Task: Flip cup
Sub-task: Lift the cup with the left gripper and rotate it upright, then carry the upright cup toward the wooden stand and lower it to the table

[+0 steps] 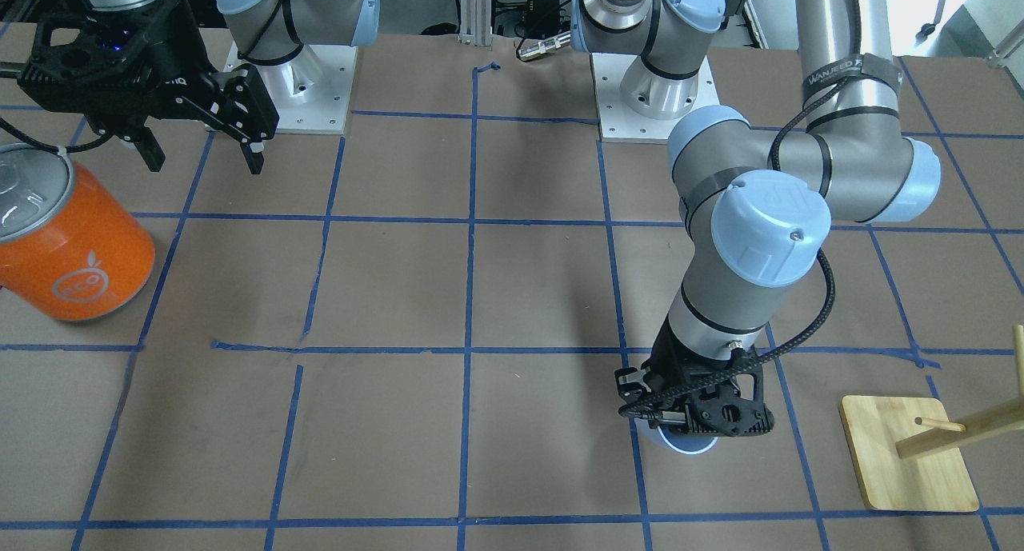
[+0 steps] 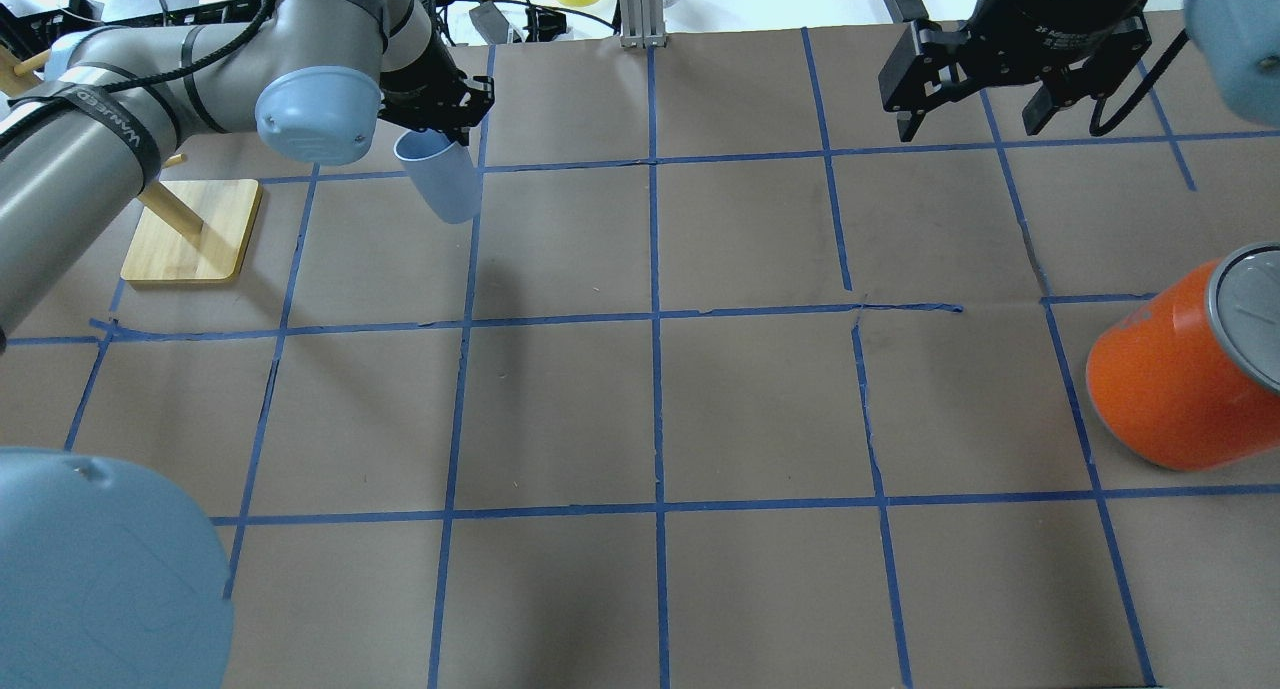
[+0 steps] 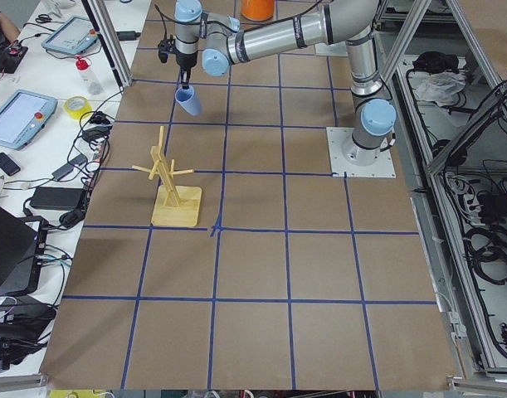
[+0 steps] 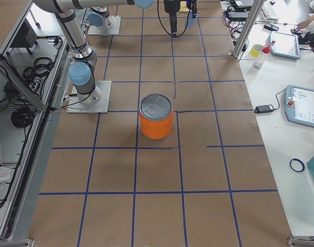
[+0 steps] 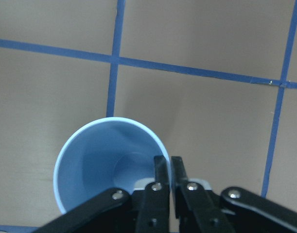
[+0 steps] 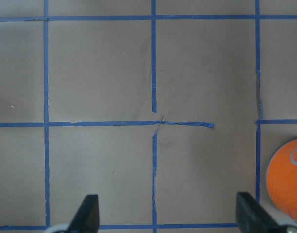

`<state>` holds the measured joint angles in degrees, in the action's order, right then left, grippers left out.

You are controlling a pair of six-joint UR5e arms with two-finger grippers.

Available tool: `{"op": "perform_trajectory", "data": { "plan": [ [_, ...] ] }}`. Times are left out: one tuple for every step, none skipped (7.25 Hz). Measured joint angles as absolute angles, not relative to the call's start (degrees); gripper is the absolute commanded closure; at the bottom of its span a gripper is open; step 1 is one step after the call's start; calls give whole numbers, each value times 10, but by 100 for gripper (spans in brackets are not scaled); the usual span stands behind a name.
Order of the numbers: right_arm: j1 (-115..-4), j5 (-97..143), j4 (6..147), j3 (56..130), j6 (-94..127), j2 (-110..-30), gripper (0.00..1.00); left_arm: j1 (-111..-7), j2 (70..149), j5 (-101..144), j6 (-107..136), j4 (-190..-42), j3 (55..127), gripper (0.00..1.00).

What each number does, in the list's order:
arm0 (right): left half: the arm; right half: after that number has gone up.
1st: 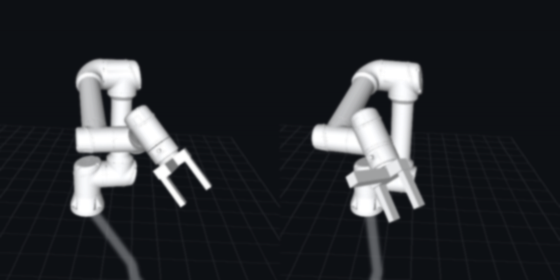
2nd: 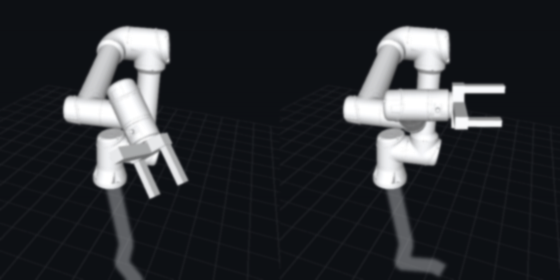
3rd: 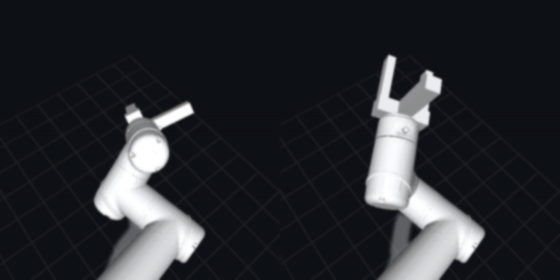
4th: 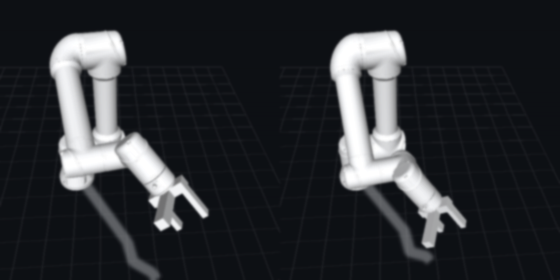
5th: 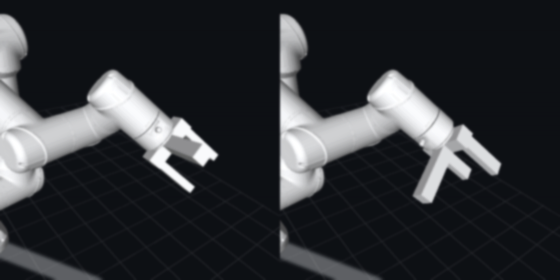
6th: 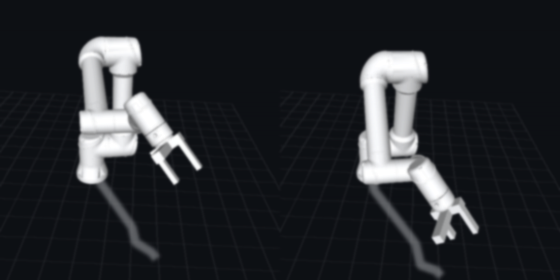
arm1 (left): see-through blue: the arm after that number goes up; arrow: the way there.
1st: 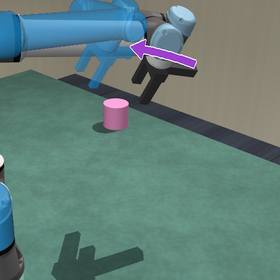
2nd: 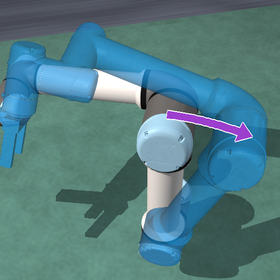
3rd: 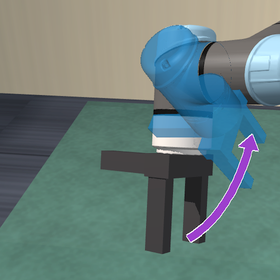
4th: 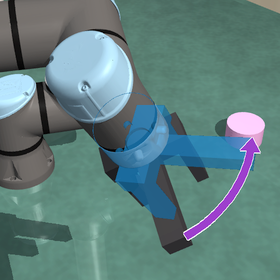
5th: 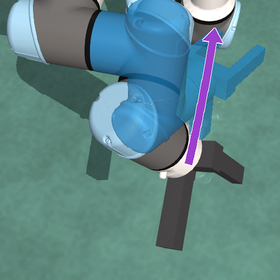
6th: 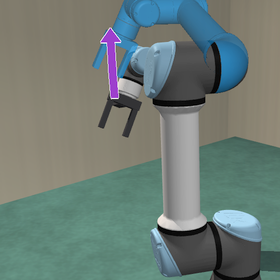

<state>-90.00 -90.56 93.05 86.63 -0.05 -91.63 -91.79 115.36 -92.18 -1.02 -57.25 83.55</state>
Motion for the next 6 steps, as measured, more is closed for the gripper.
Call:
{"op": "perform_trajectory", "data": {
  "plan": [
    [-900, -906, 931, 867, 0, -917, 0, -912, 1154, -962, -79, -540, 838, 100],
    [-900, -906, 931, 867, 1, -917, 0, -903, 1159, -979, -118, -512, 843, 100],
    [-900, -907, 931, 867, 1, -917, 0, -895, 1165, -976, -134, -492, 851, 100],
    [-900, -907, 931, 867, 1, -917, 0, -885, 1167, -958, -138, -468, 867, 100],
    [-900, -907, 931, 867, 1, -917, 0, -877, 1168, -943, -140, -433, 893, 100],
    [-900, -907, 931, 867, 1, -917, 0, -871, 1167, -935, -140, -401, 924, 100]
  ]
}}
